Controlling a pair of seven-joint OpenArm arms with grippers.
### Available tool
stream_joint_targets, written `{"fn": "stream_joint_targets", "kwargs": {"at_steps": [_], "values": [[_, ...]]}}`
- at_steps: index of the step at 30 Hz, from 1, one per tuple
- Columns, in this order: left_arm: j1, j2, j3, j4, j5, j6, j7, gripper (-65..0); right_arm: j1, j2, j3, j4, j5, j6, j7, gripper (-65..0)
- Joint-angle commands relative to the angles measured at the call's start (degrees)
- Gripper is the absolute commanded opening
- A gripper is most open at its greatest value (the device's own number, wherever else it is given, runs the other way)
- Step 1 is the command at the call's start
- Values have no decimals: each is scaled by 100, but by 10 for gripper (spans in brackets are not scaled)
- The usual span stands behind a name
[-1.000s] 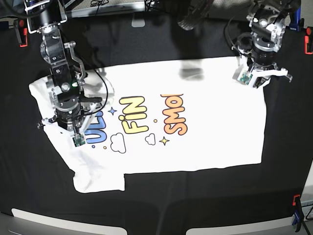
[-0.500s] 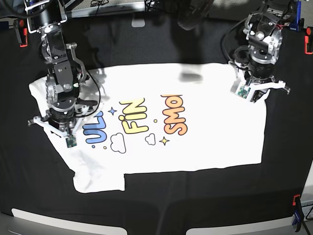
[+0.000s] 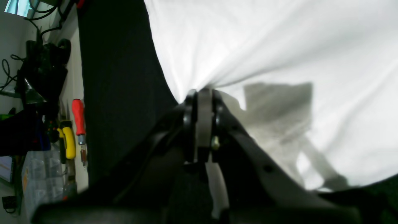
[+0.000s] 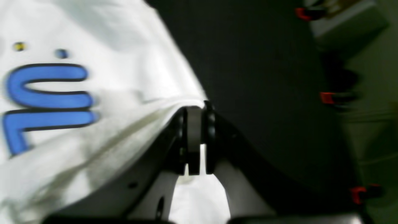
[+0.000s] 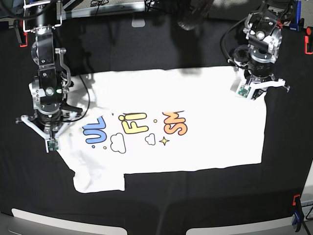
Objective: Layout the t-shirt on the table in an organized manner, then fold the t-shirt properly
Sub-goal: 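Grasp the shirt's side edges with both grippers and fold inward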
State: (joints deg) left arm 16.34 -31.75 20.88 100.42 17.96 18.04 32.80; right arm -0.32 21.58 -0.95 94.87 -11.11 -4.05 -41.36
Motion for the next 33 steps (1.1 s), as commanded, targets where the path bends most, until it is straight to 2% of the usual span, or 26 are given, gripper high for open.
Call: {"fn": "stream_joint_targets", "kwargs": {"at_steps": [1,6,16,17,18,20,21,23,24,33], "values": [[-31,-50,-37,79,79,146,-118,-650,109,76,44,98,9,-17,155,-650],[-33,-55,-39,79,157,142,-275,-650,109,79,46,98,131,199,227,-650],[-46,-81,-39,-20,297,59,-420,-650,109,76,46,98,131,201,299,-650],[-46,-81,-39,-55,297,59,-420,-642,111,79,46,98,129,201,304,-650],[-46,-81,-39,-90,295,59,-420,-571,111,79,46,98,131,201,310,-650],[-46,-81,-39,-160,297,61,-420,-445,109,79,46,98,133,199,354,-522],[-46,-81,-39,-188,297,63,-420,-402,111,79,46,98,131,199,352,-451],[-46,-81,-39,-243,297,63,-420,-372,111,79,46,98,131,197,354,-339],[-46,-81,-39,-258,297,61,-417,-372,111,79,46,98,131,197,354,-311],[-166,-83,-39,-260,302,61,-413,-372,111,79,46,98,131,197,341,-307]]}}
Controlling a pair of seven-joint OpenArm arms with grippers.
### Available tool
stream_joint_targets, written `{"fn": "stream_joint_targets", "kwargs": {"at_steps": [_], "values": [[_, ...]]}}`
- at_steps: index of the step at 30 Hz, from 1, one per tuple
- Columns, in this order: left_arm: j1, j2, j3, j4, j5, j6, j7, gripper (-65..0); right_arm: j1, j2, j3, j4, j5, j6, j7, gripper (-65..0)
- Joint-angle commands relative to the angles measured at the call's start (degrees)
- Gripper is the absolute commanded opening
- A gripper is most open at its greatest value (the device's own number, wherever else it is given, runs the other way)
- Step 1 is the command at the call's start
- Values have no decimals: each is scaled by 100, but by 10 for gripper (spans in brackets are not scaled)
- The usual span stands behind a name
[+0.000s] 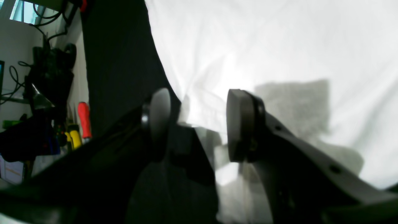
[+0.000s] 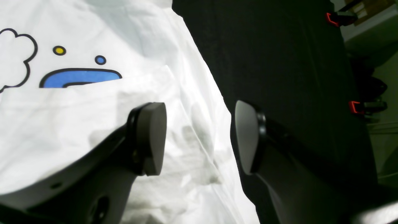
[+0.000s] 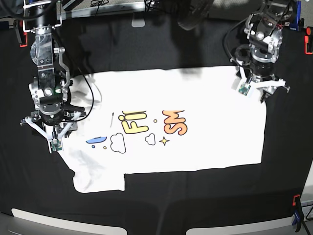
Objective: Layout the t-shirt on the table in an organized manner, then fold the t-shirt properly
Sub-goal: 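Grasp the shirt's side edges with both grippers and fold inward, then release the shirt edge and move the left gripper along the shoulder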
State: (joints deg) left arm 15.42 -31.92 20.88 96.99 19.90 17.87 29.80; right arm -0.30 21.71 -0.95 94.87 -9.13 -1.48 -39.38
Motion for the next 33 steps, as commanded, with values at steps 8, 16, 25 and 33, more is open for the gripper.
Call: {"fn": "stream_joint_targets", "kwargs": {"at_steps": [8,16,25,33], "values": [[-481,-85,-39,79,107,76,190,-373,107,68,46,98,-72,-61,55,-307],[-516,-828,-39,-455,103,81,240,-373,109,66,46,98,-70,-61,46,-307],[-507,-1073,-37,-1084,413,603,813,-373,109,68,46,98,-70,-61,46,-307],[-476,-1067,-37,903,186,1032,1473,-373,107,72,46,101,-186,437,59,-307]]}}
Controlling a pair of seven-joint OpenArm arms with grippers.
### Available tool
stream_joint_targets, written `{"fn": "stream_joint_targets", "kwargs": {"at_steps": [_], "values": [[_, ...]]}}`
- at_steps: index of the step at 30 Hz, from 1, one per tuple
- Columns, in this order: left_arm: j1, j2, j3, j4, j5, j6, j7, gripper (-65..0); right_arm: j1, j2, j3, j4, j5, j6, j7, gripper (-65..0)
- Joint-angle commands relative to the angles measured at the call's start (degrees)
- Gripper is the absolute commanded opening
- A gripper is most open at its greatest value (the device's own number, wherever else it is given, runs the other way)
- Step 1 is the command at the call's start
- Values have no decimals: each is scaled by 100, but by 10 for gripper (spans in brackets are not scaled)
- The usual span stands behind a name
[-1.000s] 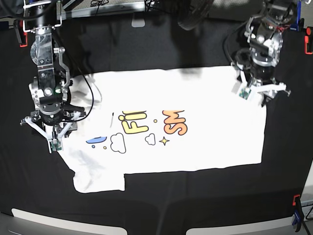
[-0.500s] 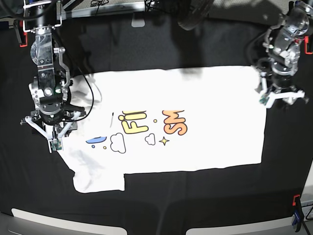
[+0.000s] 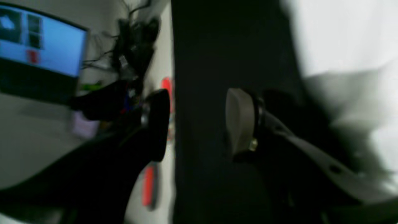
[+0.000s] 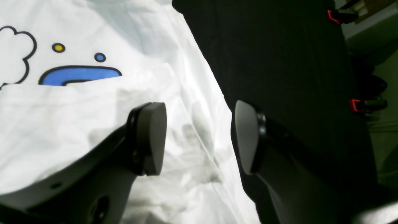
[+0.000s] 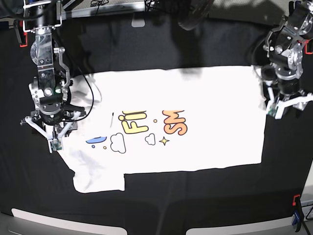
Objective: Layout the t-shirt on the table in an organized manner, then fold the t-shirt properly
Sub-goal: 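Release the shirt edge and move the left gripper along the shoulder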
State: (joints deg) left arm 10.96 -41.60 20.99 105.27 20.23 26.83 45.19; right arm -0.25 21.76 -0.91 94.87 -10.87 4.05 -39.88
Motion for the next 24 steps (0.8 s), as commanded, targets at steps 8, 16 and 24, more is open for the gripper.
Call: {"fn": "stream_joint_targets", "kwargs": {"at_steps": [8,16,24], "values": [[938,-98,-17,1641,-247,-2232,-855,-373,-227,435,42,468,247,1399,101,-308],[1462,-94,-17,595,50,-2732,-866,-373,-990,737,42,1676,192,1394,79,-308],[1491,-2,59,282,374,-2736,-1161,-373,-1054,745,42,2028,195,1394,33,-308]]}}
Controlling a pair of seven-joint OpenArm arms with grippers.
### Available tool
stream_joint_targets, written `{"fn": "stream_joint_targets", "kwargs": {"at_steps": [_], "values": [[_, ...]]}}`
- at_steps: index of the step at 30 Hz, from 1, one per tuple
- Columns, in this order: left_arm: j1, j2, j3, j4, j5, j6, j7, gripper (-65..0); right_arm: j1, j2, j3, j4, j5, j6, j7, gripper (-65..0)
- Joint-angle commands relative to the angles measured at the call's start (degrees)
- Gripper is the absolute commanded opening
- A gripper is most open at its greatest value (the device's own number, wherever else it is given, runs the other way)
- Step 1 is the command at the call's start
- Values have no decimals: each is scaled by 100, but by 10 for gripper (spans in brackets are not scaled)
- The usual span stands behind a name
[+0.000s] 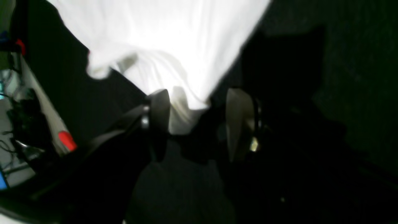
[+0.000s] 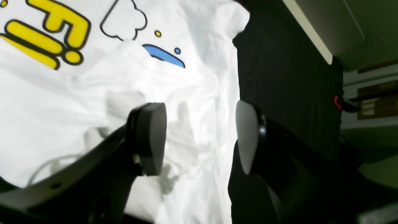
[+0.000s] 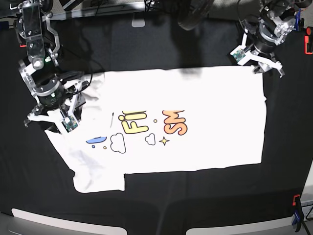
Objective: Layout the t-shirt on the table in an organized manner, then fold the t-shirt properly
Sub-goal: 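Release the shirt edge and move the left gripper along the shoulder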
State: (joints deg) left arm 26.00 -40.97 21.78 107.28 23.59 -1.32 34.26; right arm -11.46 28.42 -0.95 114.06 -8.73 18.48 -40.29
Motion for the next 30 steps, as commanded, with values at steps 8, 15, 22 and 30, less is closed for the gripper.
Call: {"fn": "stream_joint_targets", "kwargs": {"at_steps": [8,15,22,30], "values": [[-380,-63,772,-466,494,323,-289,-375,66,79,46,109,-20,-50,33,-308],[-693,-68,839,-1368,656,802,232,-375,63,81,46,109,-17,-46,-133,-308],[-236,-66,839,-1014,796,798,81,-375,-219,396,46,109,363,610,-258,-308],[17,-66,844,-918,1043,796,-557,-375,-614,761,46,109,317,638,-254,-308]]}}
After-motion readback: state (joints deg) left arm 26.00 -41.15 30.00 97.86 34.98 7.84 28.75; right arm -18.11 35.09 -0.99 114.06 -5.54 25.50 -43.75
